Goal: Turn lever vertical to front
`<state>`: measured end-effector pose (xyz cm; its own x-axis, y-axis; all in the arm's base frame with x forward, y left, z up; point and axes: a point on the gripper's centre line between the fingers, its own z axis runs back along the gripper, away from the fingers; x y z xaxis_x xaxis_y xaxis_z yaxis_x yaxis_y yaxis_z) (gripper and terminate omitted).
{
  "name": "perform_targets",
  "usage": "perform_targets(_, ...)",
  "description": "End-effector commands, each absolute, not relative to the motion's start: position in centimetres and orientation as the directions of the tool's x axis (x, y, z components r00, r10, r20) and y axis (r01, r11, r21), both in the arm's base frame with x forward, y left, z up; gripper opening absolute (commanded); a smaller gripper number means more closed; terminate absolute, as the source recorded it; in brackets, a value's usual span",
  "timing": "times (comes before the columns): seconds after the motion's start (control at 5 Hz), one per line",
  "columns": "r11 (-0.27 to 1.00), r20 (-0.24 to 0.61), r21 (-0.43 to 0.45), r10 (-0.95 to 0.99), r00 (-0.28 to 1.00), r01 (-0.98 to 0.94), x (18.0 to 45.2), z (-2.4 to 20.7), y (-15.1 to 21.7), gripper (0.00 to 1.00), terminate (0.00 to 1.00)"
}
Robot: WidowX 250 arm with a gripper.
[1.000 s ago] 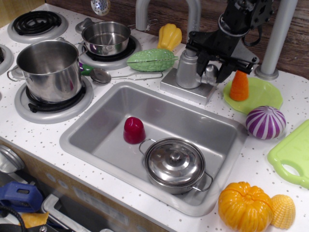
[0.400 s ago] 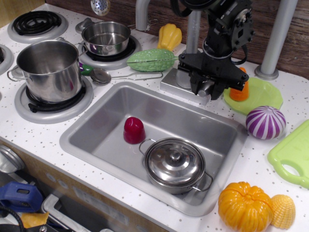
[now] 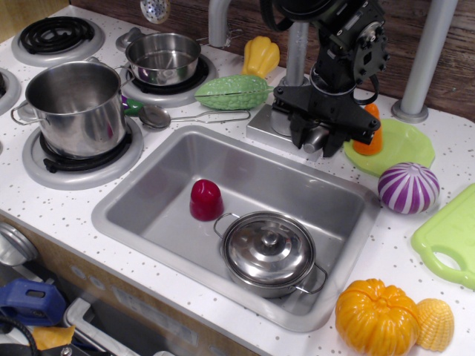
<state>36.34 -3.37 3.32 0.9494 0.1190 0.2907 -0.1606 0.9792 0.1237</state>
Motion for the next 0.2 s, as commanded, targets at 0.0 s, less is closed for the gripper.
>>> perform_targets(0.0,0.976,0.259,0.165,0.096,0.961,-0.142,37.19,7.19,-3.69,1.00,1.00)
